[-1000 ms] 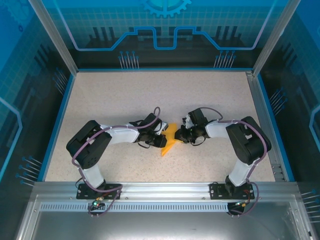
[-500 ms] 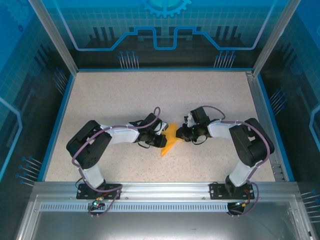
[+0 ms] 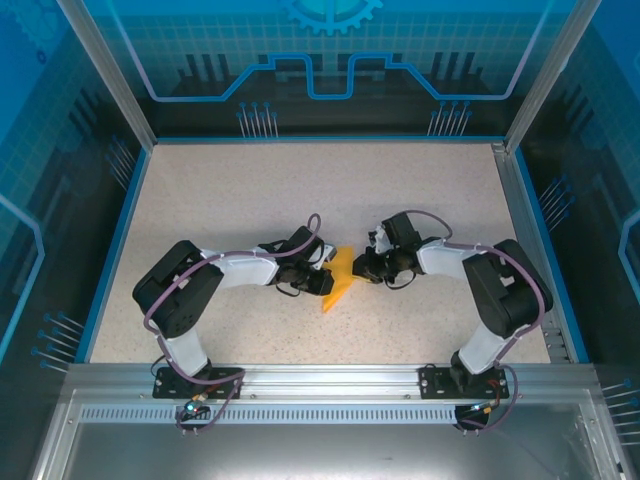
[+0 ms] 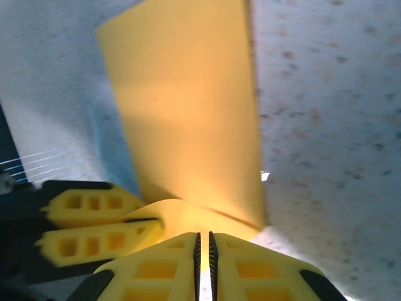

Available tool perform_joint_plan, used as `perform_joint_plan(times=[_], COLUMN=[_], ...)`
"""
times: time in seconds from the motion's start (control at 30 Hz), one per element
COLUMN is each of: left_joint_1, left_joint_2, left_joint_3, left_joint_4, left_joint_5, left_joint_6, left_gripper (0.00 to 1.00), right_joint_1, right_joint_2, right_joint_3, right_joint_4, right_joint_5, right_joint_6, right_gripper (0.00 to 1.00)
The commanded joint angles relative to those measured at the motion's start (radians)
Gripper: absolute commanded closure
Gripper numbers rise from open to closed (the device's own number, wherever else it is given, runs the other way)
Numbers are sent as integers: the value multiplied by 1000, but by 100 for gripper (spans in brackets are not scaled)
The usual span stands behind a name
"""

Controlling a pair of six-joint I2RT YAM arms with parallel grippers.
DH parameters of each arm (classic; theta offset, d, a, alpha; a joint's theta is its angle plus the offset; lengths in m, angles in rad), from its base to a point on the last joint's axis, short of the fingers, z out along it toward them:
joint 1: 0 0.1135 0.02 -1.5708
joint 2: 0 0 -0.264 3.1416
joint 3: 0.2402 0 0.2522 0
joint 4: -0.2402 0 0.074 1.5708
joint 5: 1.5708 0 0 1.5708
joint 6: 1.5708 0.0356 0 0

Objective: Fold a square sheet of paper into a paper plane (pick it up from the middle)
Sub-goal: Third fold the triangle at the center of the table.

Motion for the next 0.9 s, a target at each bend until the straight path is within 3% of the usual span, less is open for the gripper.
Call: perform_joint_plan(times=[0.0, 0.27, 0.53, 0.87], left_joint_1=[5, 5, 6, 5], left_joint_2=[27, 26, 35, 34], left_joint_3=[1, 1, 3, 0], left_joint_4=[-23, -22, -21, -20], left_joint_5=[-4, -5, -2, -2], left_joint_6=[15, 15, 17, 16], left_gripper=[87, 87, 87, 87], right_joint_1=[31, 126, 134, 152], right_joint_2=[-20, 47, 102, -36], right_joint_3=[0, -23, -65, -98], right_joint_4=[10, 95, 123, 134], right_joint_5=[-43, -22, 17, 11], right_joint_6=[16, 88, 94, 112], right_gripper=[85, 88, 88, 86])
